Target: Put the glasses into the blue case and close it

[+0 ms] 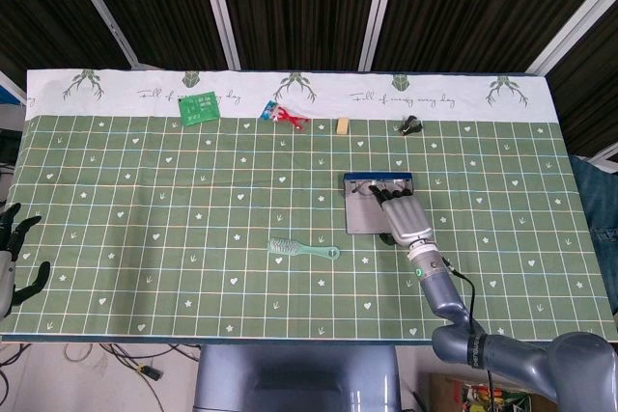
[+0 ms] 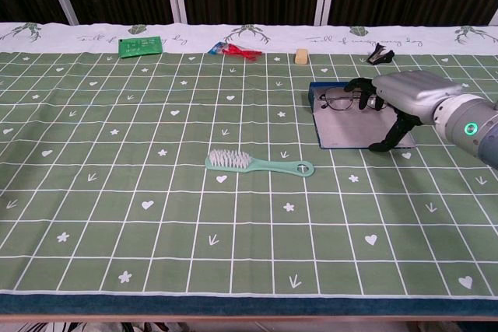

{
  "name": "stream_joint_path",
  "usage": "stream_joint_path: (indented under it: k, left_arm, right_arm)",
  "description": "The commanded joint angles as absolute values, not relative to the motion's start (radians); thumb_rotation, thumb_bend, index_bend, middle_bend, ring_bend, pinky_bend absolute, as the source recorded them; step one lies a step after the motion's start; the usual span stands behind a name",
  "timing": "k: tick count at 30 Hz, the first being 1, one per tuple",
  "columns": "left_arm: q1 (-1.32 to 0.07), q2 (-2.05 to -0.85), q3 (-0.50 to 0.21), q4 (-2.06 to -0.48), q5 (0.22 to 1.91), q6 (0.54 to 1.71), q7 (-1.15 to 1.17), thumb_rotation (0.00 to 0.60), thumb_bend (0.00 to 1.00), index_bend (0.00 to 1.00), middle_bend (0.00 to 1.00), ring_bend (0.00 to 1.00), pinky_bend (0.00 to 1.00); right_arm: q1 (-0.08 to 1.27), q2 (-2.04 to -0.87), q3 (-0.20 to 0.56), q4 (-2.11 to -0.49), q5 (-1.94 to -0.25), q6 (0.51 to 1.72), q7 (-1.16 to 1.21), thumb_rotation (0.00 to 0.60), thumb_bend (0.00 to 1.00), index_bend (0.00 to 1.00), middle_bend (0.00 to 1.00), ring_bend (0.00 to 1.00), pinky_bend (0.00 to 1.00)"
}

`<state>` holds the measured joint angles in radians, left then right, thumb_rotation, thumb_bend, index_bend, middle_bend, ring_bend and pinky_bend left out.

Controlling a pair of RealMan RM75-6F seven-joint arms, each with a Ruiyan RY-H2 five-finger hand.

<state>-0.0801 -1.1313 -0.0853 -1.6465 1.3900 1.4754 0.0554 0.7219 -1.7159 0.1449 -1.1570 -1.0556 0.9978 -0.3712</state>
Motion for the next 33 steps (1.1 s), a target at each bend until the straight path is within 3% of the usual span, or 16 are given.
stream_joint_path:
  k: [1, 27, 33]
  left_arm:
    - [-0.08, -1.131, -0.085, -1.646, 1.391, 1.475, 0.057, 0.6, 0.38, 0.15, 0.0, 0.0, 0.0]
    - [-0.08, -1.132, -0.086, -1.645, 1.391, 1.476, 0.056, 0.6, 0.39, 0.15, 0.0, 0.0, 0.0]
    - [-0.081, -1.132, -0.085, -1.644, 1.391, 1.476, 0.056, 0.6, 0.39, 0.15, 0.0, 0.0, 0.0]
  right_arm:
    - [0.72, -1.714, 0.148, -1.158, -1.056, 0.994, -0.371, 0.6, 0.29, 0.14, 0.29, 0.31, 0.27]
    - [0.715, -1.718, 0.166, -1.139, -1.06, 0.949, -0.373, 0.6, 0.29, 0.17, 0.3, 0.33, 0.27]
    - [0.712, -1.728, 0.174, -1.13, -1.069, 0.96, -0.365, 0.6, 0.39, 0.25, 0.32, 0.36, 0.27]
